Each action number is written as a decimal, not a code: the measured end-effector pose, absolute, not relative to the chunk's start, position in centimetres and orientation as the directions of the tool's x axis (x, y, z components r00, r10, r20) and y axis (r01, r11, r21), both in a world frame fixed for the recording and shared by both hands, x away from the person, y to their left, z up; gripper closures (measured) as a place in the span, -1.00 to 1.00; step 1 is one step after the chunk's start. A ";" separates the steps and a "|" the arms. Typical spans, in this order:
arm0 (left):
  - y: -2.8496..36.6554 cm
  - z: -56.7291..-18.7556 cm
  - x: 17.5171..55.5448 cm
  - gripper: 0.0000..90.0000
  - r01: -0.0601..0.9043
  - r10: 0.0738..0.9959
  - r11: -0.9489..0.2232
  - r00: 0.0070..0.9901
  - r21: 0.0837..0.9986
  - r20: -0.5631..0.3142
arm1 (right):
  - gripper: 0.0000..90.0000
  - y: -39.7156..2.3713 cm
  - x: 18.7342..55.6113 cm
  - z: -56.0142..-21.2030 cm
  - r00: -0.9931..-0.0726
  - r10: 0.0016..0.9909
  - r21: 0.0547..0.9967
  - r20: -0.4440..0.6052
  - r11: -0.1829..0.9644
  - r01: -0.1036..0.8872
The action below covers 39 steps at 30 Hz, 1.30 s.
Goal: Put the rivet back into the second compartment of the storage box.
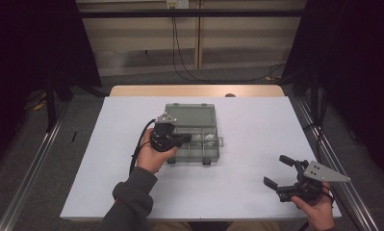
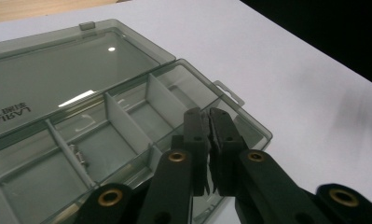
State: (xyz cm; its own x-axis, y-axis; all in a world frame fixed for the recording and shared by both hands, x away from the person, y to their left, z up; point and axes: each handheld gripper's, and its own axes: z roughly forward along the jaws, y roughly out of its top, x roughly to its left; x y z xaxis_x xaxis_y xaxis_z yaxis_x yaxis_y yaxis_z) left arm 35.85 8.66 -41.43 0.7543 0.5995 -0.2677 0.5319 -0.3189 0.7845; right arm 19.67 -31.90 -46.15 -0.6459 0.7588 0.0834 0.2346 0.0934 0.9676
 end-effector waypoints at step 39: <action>9.2 -43.8 39.2 0.93 0.572 0.759 -0.244 0.616 0.783 -0.213 | -0.98 -31.9 19.7 -46.1 -0.649 0.755 0.968 0.089 0.089 0.236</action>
